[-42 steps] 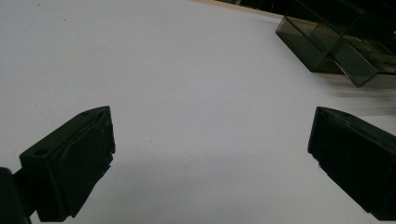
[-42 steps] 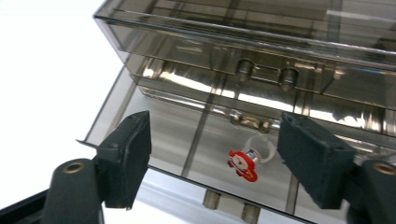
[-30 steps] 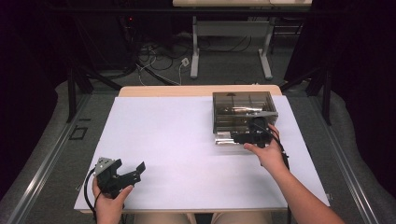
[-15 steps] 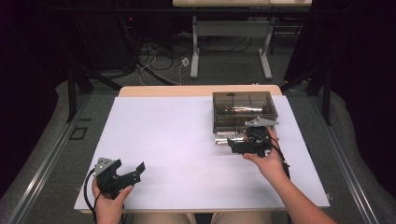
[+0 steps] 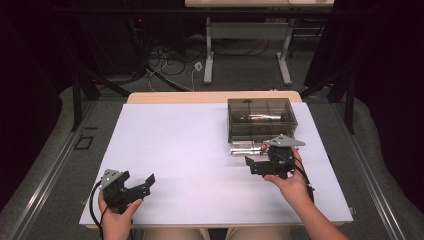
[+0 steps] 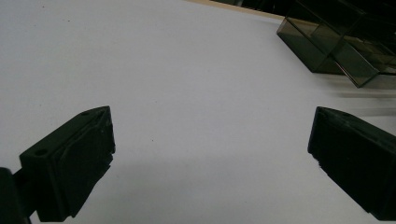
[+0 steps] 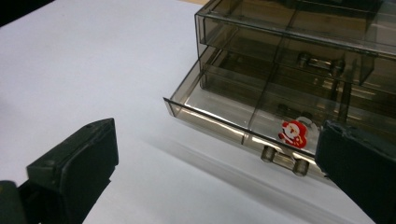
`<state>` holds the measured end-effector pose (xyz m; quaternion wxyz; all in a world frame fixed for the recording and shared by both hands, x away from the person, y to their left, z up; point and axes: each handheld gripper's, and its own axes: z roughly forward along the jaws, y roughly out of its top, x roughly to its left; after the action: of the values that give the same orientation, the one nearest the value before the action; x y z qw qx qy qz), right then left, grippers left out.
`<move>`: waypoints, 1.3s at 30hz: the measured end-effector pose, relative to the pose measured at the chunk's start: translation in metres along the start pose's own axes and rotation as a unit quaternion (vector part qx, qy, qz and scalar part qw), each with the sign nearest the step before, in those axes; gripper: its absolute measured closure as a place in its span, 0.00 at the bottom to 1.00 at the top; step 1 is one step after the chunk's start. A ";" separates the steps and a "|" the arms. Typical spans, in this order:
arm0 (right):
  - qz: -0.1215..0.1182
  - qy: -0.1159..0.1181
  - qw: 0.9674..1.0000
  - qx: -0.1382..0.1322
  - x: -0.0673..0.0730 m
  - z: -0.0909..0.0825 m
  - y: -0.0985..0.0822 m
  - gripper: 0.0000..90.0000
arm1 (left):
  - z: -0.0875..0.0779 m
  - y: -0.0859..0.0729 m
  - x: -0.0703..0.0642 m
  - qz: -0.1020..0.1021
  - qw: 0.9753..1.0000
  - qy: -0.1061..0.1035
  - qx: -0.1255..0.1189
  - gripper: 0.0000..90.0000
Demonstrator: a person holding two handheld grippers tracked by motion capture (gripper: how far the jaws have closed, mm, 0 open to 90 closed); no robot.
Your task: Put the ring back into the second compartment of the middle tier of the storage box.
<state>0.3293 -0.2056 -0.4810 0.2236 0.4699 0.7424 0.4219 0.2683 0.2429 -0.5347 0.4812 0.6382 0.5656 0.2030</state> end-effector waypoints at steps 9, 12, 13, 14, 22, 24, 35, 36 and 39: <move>0.007 -0.011 1.000 0.000 -0.005 -0.006 -0.027 0.00 | 0.001 -0.001 -0.001 0.000 1.000 -0.003 0.001 0.01; 0.010 -0.011 1.000 -0.007 -0.006 -0.007 -0.033 0.00 | 0.001 -0.001 -0.002 0.000 1.000 -0.003 0.001 0.01; 0.011 -0.011 1.000 -0.010 -0.006 -0.008 -0.036 0.00 | 0.001 -0.001 -0.002 0.000 1.000 -0.001 0.002 0.01; 0.011 -0.011 1.000 -0.010 -0.006 -0.009 -0.038 0.00 | 0.001 -0.001 -0.002 0.000 1.000 -0.002 0.001 0.01; 0.013 -0.018 1.000 -0.016 -0.003 -0.013 -0.056 0.00 | 0.001 -0.001 -0.002 0.001 1.000 -0.001 0.003 0.01; 0.010 -0.022 1.000 -0.015 -0.001 -0.014 -0.059 0.00 | 0.001 -0.001 -0.002 0.002 1.000 -0.001 0.003 0.01; -0.005 -0.026 0.999 -0.025 0.007 -0.015 -0.072 0.00 | 0.002 -0.001 -0.002 0.002 1.000 -0.001 0.003 0.01; -0.005 -0.027 0.999 -0.026 0.008 -0.015 -0.073 0.00 | 0.002 -0.001 -0.002 0.002 1.000 -0.001 0.003 0.01; -0.006 -0.028 0.999 -0.025 0.010 -0.014 -0.076 0.01 | 0.002 -0.001 -0.002 0.003 1.000 -0.001 0.003 0.01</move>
<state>0.2763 -0.2182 -0.5364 0.2584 0.4710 0.7280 0.4259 0.2684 0.2402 -0.5361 0.4791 0.6414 0.5642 0.2020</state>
